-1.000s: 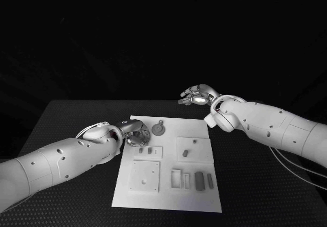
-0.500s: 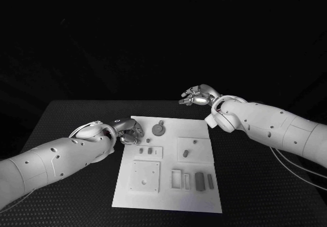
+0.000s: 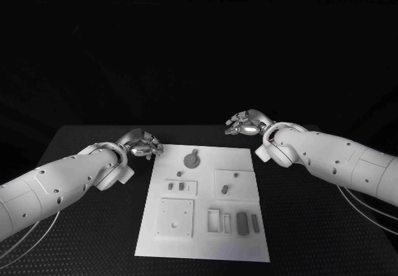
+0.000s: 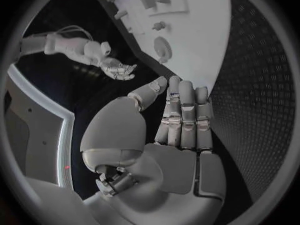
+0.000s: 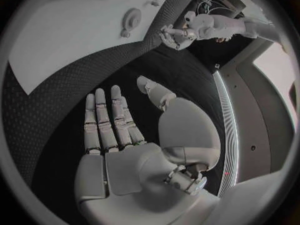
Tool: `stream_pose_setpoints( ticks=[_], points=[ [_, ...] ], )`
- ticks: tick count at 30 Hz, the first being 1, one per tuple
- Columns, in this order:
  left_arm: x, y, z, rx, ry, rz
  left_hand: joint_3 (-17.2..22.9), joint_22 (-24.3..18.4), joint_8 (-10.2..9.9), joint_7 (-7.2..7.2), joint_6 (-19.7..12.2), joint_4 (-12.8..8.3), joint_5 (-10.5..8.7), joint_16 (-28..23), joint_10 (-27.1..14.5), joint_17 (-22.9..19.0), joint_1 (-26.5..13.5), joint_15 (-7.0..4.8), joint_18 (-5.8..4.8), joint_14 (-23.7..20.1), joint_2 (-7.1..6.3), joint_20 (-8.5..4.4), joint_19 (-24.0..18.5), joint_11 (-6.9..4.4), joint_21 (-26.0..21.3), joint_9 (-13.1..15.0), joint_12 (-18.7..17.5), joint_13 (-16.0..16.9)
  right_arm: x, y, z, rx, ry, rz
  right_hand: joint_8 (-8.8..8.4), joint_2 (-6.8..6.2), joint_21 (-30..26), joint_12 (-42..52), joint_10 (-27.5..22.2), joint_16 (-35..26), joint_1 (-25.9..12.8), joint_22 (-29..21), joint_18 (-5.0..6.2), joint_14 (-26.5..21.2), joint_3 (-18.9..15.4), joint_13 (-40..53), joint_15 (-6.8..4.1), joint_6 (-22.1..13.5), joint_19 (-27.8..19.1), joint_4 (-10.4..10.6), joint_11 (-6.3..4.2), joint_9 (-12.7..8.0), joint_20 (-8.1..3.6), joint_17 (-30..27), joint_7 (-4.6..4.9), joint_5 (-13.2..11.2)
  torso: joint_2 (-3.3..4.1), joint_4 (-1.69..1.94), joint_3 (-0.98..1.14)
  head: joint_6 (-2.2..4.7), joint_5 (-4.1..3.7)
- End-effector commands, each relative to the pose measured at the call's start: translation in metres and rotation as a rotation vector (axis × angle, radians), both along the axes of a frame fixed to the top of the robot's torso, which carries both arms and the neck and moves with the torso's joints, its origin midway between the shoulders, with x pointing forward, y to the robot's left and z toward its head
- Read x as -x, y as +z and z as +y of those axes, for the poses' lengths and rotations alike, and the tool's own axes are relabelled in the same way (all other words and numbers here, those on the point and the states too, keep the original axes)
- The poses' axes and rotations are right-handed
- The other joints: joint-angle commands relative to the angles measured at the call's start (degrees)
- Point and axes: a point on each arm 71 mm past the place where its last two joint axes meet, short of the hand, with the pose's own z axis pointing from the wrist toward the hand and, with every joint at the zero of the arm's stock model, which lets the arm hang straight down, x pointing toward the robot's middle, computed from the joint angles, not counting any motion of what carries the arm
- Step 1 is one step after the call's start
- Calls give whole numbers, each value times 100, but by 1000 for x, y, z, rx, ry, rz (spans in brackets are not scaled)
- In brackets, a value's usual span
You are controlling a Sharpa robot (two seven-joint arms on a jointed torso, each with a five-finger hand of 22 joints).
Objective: Assemble the parts on the task board
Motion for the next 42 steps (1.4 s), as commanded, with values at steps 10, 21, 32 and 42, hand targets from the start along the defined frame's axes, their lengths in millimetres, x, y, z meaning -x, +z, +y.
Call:
stream_pose_setpoints(
  ticks=[10,21,32,42],
  points=[
    [20,10,7,446,-63,138,-118,-312,-78,150,-400,-250,-1,-1498,-501,-545,-96,486,-94,-413,145,138,-440,295,-678,-1,-467,-258,33,-25,-8,283,152,-49,158,8,50,-392,657,122,247,193,188,509,398,15,-221,852,531,-184,107,6,-9,149,-191,-298,-9,6,1,60,-190],
    [37,17,10,514,-70,129,-470,-355,-85,178,-451,-250,-6,-2142,-456,-547,-79,663,-10,-442,78,319,-529,316,-887,-43,-666,-349,61,-46,-9,523,203,-166,128,-380,26,-727,824,90,161,347,205,575,393,13,-225,935,583,-53,114,-37,-1,204,-191,-1037,-106,7,-4,-7,-190],
    [48,13,-7,549,-96,172,-557,-349,-135,225,-553,-244,-5,-2299,-497,-478,-99,687,16,-404,59,353,-530,380,-941,-83,-768,-393,75,-66,1,645,263,-208,130,-583,225,-719,1120,399,414,489,260,1019,511,135,-457,957,1054,45,7,-34,-110,474,-257,-1044,-231,42,-37,-104,-151],
    [48,9,-6,558,-83,185,-580,-343,-153,246,-603,-241,-5,-2363,-525,-434,-110,692,23,-384,80,361,-524,401,-963,-99,-815,-413,80,-75,10,708,295,-222,165,-689,232,-805,1244,456,550,495,260,1101,805,207,-519,1042,1228,128,-27,-13,-164,648,-264,-1051,-300,45,-56,-181,-130]
  ],
)
